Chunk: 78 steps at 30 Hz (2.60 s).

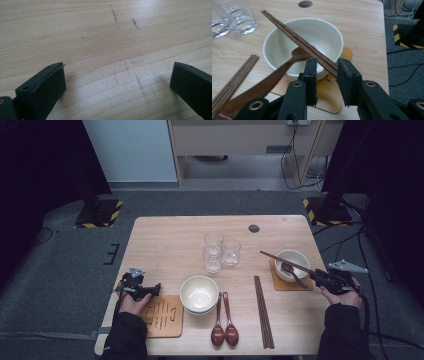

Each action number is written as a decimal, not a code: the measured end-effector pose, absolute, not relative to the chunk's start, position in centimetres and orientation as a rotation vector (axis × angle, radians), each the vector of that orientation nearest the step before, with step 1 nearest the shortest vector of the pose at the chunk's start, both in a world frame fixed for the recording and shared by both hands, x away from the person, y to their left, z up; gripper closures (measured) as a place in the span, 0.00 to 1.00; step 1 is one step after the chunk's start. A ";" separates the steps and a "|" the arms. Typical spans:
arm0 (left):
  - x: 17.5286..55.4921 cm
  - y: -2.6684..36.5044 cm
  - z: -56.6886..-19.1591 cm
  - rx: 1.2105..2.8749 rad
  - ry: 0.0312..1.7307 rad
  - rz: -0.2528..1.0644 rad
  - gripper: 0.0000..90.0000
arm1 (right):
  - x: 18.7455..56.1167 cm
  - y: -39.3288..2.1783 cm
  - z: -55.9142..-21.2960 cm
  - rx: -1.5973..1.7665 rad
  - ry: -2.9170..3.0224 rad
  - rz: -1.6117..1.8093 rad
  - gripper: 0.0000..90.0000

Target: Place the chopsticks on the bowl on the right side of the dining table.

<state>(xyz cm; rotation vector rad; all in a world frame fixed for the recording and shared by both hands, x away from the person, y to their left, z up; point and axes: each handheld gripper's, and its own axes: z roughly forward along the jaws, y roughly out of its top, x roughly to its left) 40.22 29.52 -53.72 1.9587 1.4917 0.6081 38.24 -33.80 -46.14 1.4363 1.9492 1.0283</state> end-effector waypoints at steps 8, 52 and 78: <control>40.2 29.5 -53.7 1.959 1.492 0.608 0.00 | 38.4 -34.1 -46.7 1.479 1.944 0.991 0.76; 40.2 29.5 -53.7 1.959 1.492 0.608 0.00 | 41.1 -33.2 -45.1 1.404 1.885 1.159 0.66; 40.2 29.5 -53.7 1.959 1.492 0.608 0.00 | 45.6 -29.7 -46.9 1.434 1.913 1.092 0.67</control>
